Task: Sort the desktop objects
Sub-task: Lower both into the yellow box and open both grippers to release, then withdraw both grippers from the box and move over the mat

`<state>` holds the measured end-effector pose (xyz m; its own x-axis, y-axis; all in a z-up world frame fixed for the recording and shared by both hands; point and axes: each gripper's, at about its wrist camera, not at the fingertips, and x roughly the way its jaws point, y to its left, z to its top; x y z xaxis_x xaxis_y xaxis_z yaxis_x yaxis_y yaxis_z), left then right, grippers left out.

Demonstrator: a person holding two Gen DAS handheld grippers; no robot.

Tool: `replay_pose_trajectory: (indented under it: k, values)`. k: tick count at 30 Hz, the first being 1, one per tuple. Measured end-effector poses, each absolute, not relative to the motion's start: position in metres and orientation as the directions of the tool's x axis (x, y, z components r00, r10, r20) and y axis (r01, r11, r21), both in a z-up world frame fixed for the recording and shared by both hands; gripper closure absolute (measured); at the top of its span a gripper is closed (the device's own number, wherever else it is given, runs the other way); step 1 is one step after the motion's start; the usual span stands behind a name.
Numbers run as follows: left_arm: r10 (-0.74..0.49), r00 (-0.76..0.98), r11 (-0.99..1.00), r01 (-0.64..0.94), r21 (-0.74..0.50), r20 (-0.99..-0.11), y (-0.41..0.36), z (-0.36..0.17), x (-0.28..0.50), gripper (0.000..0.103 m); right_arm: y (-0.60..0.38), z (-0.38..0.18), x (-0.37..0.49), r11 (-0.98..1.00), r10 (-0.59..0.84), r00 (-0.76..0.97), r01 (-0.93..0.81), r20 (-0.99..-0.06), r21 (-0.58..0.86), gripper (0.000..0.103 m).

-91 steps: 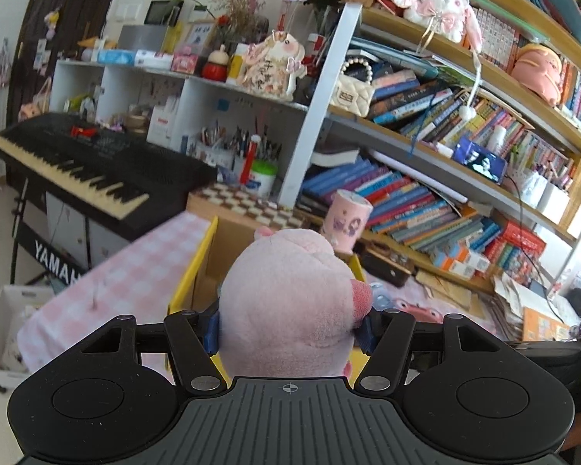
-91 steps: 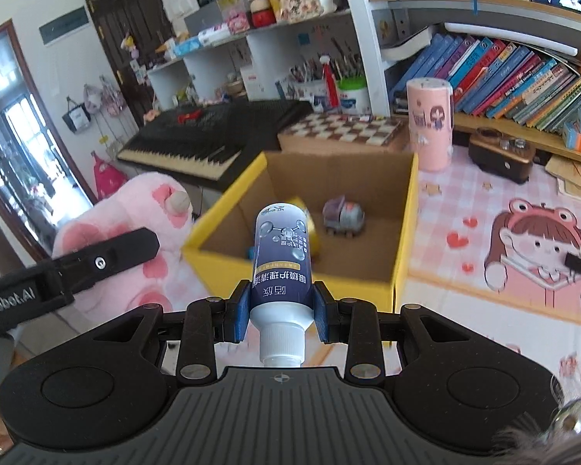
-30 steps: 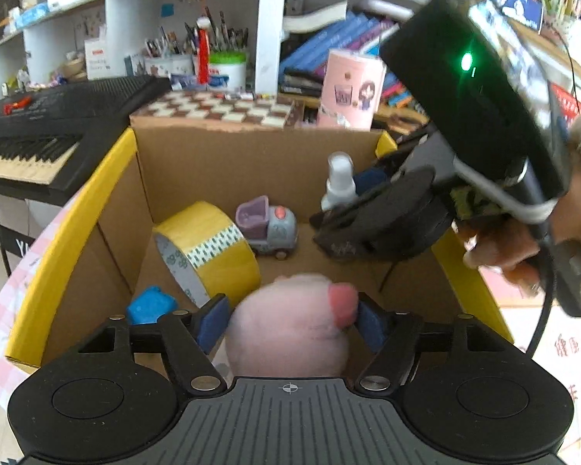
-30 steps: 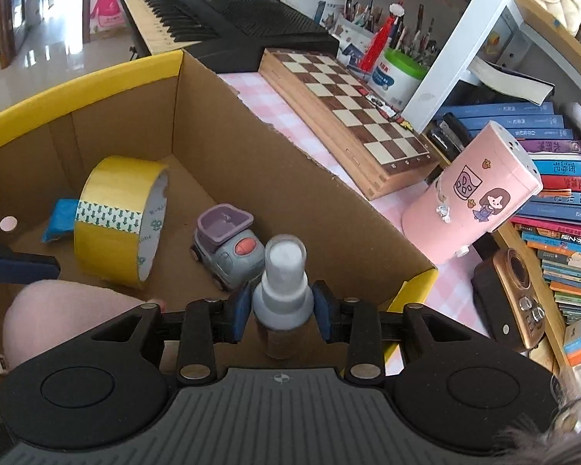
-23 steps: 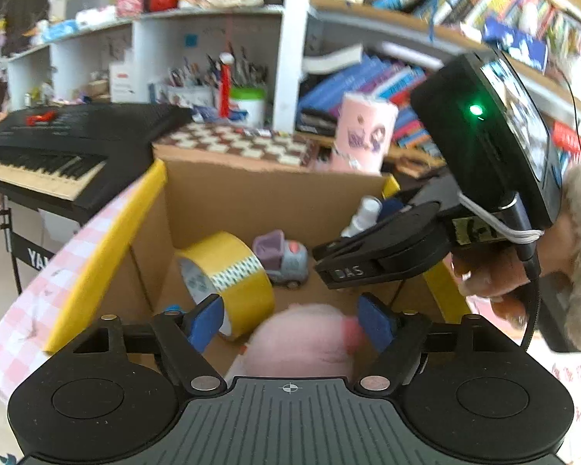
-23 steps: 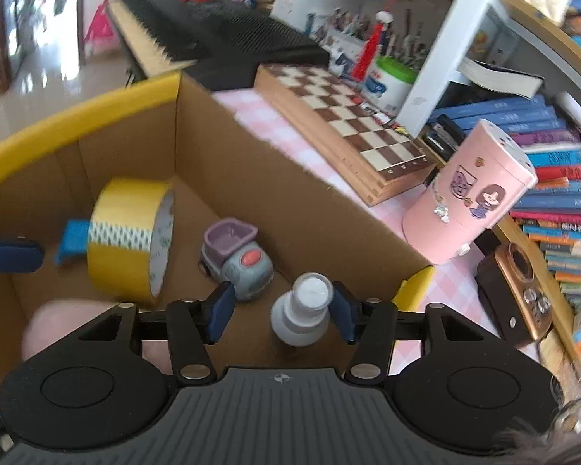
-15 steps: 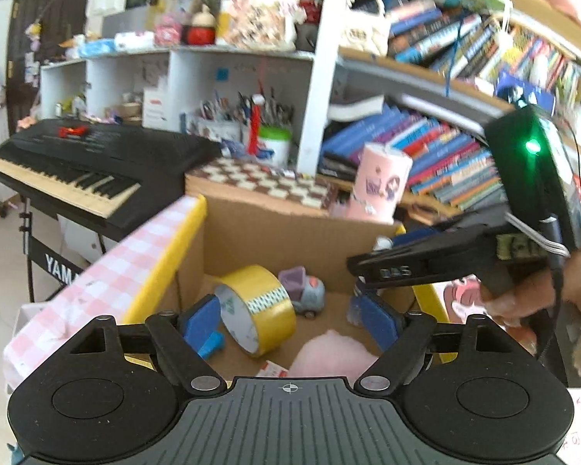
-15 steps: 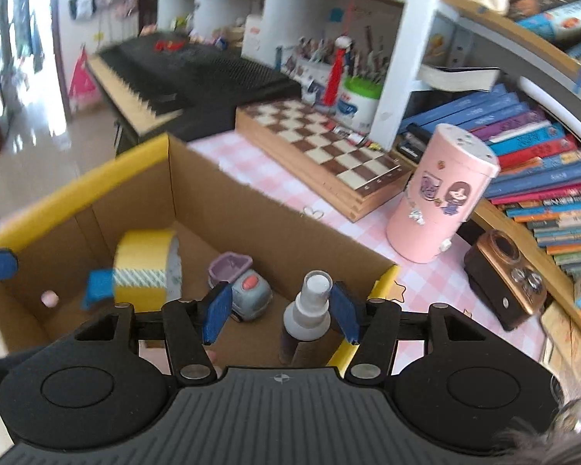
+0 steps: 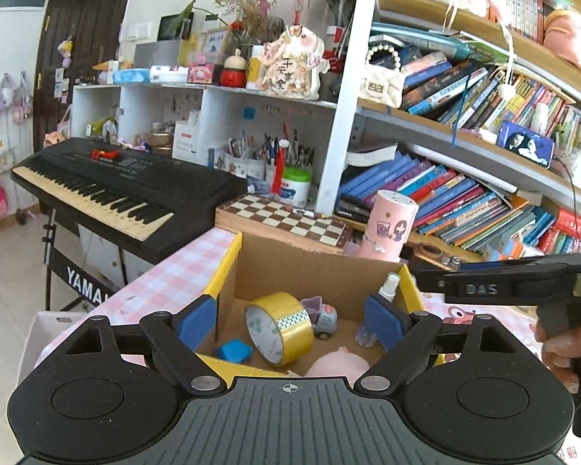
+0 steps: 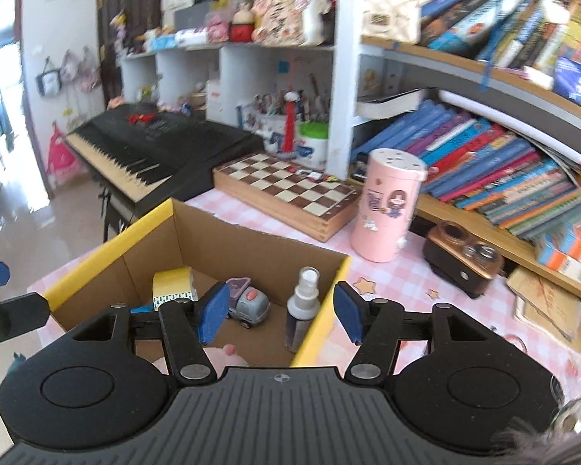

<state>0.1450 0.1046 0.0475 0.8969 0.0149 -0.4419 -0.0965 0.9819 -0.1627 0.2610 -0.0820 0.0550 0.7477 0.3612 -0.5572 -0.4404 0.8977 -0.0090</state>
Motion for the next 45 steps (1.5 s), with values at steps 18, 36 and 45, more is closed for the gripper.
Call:
replay_pose_trajectory:
  k: [18, 36, 45]
  values:
    - [0.061, 0.887, 0.980, -0.141, -0.143, -0.458, 0.121, 0.047, 0.088, 0.015, -0.111, 0.052, 0.160, 0.962, 0.259, 0.825, -0.266, -0.502, 0.058, 0.038]
    - [0.072, 0.871, 0.976, -0.163, -0.146, -0.486, 0.122, 0.037, 0.030, 0.015, -0.107, 0.023, 0.080, 0.972, 0.236, 0.801, -0.204, -0.550, 0.118, 0.036]
    - [0.056, 0.857, 0.977, -0.154, -0.149, -0.512, 0.123, 0.030, 0.016, 0.015, -0.103, 0.009, 0.054, 0.974, 0.228, 0.776, -0.190, -0.588, 0.127, 0.036]
